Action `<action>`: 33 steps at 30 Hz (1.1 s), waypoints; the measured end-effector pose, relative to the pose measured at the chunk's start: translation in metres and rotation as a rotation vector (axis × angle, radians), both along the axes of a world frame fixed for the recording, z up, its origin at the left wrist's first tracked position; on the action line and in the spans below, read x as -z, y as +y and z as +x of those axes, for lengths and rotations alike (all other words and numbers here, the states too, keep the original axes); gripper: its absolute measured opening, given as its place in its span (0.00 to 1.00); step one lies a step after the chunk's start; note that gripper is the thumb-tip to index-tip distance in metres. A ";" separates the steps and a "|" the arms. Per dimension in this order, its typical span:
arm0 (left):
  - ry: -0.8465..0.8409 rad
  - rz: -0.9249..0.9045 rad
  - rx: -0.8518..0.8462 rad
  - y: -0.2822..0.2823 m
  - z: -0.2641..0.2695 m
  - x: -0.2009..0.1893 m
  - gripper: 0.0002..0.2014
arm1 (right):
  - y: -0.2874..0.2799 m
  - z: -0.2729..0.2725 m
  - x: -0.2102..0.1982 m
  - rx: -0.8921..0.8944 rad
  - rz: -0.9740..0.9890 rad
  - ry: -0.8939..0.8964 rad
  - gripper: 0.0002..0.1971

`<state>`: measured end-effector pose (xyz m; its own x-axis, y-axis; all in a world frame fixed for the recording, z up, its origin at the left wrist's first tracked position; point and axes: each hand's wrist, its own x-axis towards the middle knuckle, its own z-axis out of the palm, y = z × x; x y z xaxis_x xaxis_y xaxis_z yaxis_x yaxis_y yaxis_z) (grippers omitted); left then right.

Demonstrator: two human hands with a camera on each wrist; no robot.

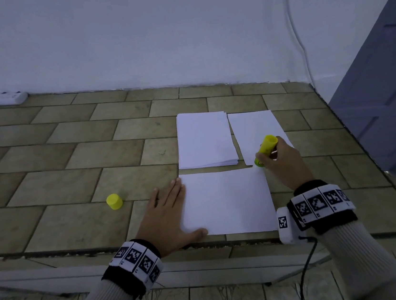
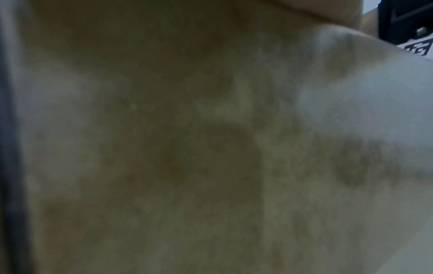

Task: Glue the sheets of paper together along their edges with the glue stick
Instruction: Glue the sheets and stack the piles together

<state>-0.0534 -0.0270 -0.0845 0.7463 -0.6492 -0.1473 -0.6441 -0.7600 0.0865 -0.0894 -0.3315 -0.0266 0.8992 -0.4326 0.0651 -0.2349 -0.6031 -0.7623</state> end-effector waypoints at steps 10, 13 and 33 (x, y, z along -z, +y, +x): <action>-0.004 0.015 -0.005 -0.002 0.000 0.000 0.65 | 0.083 0.015 -0.016 -0.180 -0.032 -0.161 0.09; -0.001 0.013 0.000 -0.002 0.000 0.000 0.65 | 0.108 0.028 -0.017 -0.286 -0.026 -0.102 0.10; 0.010 -0.024 -0.005 -0.001 0.000 -0.001 0.66 | 0.113 0.050 -0.010 -0.349 -0.153 0.081 0.09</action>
<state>-0.0538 -0.0276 -0.0838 0.7480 -0.6489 -0.1393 -0.6394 -0.7608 0.1111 -0.0397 -0.2186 -0.0168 0.9955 -0.0901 0.0284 -0.0507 -0.7629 -0.6445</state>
